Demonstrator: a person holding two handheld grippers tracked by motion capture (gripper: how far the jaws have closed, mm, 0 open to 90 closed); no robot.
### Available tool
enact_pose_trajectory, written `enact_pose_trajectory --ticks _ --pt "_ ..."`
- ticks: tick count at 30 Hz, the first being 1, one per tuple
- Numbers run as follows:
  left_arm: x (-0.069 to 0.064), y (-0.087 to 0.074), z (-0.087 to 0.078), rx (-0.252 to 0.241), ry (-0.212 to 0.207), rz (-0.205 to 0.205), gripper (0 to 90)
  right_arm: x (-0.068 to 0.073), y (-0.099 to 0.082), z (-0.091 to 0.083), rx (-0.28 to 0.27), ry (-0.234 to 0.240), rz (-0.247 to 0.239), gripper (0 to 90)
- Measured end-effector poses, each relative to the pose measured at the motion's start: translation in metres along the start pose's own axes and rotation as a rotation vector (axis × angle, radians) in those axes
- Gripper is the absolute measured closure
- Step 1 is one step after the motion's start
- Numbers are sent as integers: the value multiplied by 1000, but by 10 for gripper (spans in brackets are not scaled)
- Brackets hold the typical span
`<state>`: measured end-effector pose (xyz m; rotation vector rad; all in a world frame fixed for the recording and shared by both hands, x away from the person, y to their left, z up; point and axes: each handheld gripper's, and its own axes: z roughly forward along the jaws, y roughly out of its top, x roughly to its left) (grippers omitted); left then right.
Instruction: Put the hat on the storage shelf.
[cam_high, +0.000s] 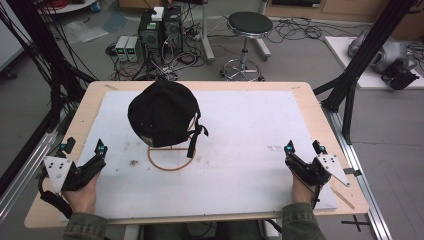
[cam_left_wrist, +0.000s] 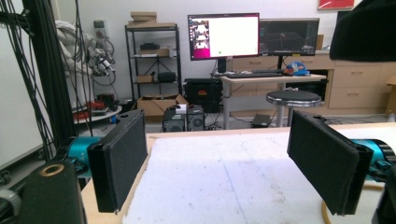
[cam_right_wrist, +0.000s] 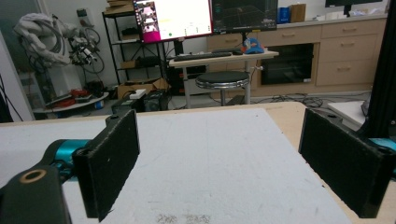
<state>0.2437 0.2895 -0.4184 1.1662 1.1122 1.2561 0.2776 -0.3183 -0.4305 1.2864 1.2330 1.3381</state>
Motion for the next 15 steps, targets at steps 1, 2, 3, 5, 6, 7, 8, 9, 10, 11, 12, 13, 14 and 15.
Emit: enact_pose_trajectory --ticks 1,2,3,5,6,7,8,9,10,11,12,13,14,15 --pt "0 -1 0 2 2 -3 198 0 0 0 0 -2 3 117" --pt "0 -2 -1 6 5 -4 196 -1 0 0 -4 -5 1 117" --pt "0 -3 -2 6 8 -3 195 -2 -1 0 -3 -8 0 117" --pt "0 -6 -3 14 8 -13 192 -2 -1 0 -4 -10 -2 117" --pt "0 -7 -4 17 10 -19 192 -2 -1 0 0 -11 1 117" --pt "0 -8 -5 19 15 -27 191 -3 -1 0 -2 -10 -4 117" --pt "0 -9 -6 15 19 -38 192 -3 -2 0 -2 -10 -7 117" --pt "0 -10 -7 14 21 -46 191 -3 -2 0 1 -10 -3 117" --pt "1 -11 -8 18 24 -48 191 -2 -2 -1 4 -12 2 117" --pt "1 -12 -8 19 23 -48 191 -3 -2 0 2 -11 -2 117" --pt "1 -12 -9 22 20 -44 191 -3 -2 0 2 -10 -4 118" --pt "1 -13 -9 24 21 -45 191 -3 -2 0 2 -11 -7 117" --pt "1 -13 -9 22 24 -45 191 -3 -2 0 0 -11 -11 117" --pt "1 -13 -9 23 23 -47 191 -2 -2 0 0 -13 -14 117"
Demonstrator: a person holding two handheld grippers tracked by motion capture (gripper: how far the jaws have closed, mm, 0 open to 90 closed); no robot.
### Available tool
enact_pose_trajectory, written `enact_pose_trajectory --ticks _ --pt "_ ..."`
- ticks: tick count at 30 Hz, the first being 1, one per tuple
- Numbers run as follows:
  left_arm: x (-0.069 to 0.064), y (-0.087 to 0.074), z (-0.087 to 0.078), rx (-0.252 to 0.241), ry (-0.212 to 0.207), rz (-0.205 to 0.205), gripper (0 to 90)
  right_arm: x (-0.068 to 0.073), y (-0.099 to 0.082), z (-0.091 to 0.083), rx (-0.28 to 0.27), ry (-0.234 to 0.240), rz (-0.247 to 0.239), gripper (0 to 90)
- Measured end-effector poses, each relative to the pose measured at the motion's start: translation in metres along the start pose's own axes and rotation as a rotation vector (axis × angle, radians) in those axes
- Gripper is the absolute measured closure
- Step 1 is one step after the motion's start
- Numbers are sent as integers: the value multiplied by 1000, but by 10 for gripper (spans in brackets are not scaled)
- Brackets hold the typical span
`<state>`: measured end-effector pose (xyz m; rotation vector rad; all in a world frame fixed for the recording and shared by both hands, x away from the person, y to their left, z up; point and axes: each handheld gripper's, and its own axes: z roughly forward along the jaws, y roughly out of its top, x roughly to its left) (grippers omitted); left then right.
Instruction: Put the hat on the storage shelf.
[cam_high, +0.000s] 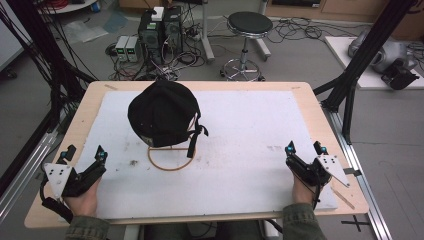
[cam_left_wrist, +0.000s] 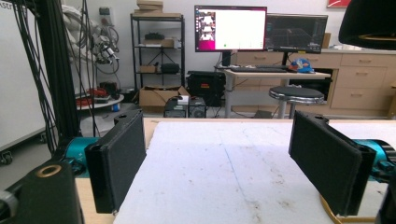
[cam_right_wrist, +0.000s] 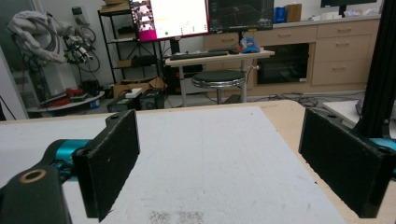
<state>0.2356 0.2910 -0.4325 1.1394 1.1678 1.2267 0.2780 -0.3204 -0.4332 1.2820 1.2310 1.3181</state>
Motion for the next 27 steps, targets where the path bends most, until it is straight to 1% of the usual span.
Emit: enact_pose_trajectory --ticks 3,7,10,13,18,22,27 --pt "0 -1 0 4 4 8 191 1 0 0 4 -1 0 117" --pt "0 -2 0 1 12 3 192 2 0 -1 0 -8 -2 117" --pt "-1 -3 0 1 5 15 192 2 -1 1 2 -7 -10 117" --pt "-1 -3 -2 9 5 17 192 2 -1 2 5 -6 -6 117" --pt "3 -5 -2 11 12 -3 193 3 -2 3 12 -1 -4 117" --pt "5 -5 -3 1 25 -17 194 2 -2 3 12 0 -5 118" --pt "5 -5 -3 13 22 -15 194 3 -2 3 16 3 8 118"
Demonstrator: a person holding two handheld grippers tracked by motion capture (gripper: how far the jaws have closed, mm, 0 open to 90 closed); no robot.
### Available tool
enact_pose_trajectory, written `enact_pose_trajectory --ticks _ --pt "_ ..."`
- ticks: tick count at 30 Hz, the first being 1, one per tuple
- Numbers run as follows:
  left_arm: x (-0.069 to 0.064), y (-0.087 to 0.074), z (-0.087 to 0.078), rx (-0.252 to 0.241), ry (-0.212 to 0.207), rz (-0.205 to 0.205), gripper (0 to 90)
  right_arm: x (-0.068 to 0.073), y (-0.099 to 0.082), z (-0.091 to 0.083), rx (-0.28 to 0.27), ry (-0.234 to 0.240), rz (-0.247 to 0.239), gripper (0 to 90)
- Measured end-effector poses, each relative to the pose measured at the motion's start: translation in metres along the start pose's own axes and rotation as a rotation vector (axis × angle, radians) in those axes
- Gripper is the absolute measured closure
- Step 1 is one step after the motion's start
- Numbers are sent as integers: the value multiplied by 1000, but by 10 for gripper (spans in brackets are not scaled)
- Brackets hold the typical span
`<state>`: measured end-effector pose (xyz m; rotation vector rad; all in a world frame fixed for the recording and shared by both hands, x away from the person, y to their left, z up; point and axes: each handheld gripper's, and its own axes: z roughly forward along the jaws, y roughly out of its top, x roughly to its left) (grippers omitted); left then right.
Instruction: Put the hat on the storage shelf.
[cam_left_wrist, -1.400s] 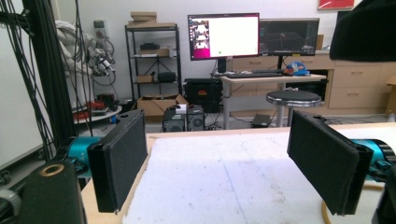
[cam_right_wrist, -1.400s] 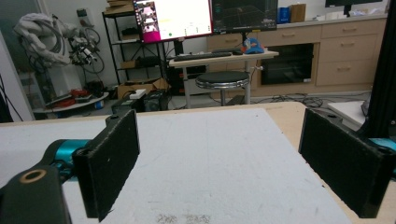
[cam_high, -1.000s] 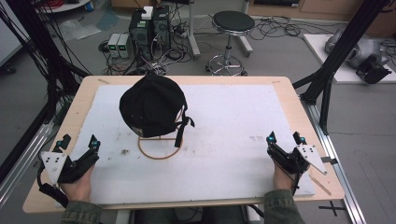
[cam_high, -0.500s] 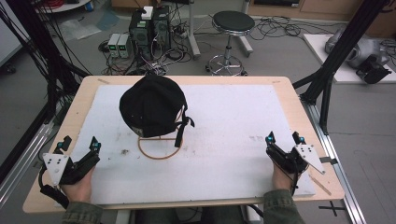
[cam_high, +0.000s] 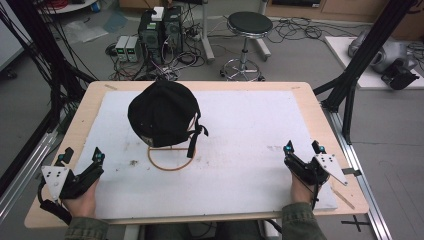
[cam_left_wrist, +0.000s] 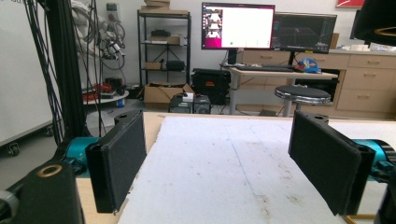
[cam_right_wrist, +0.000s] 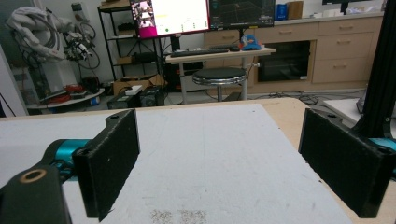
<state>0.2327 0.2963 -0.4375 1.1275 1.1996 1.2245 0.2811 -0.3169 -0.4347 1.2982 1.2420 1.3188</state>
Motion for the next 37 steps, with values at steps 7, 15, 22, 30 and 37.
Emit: enact_pose_trajectory --ticks 7,15,22,30,37 --pt "-1 0 0 5 -3 2 194 -1 0 0 -2 2 -7 118" --pt "0 -1 0 13 0 -1 197 -1 0 0 -1 8 -3 118" --pt "0 -2 1 25 -10 -7 197 -1 0 0 2 12 1 118" --pt "1 -3 1 32 -9 -9 201 -2 0 0 2 12 3 118" --pt "2 -4 1 36 -5 -14 201 -2 -1 2 3 14 4 118"
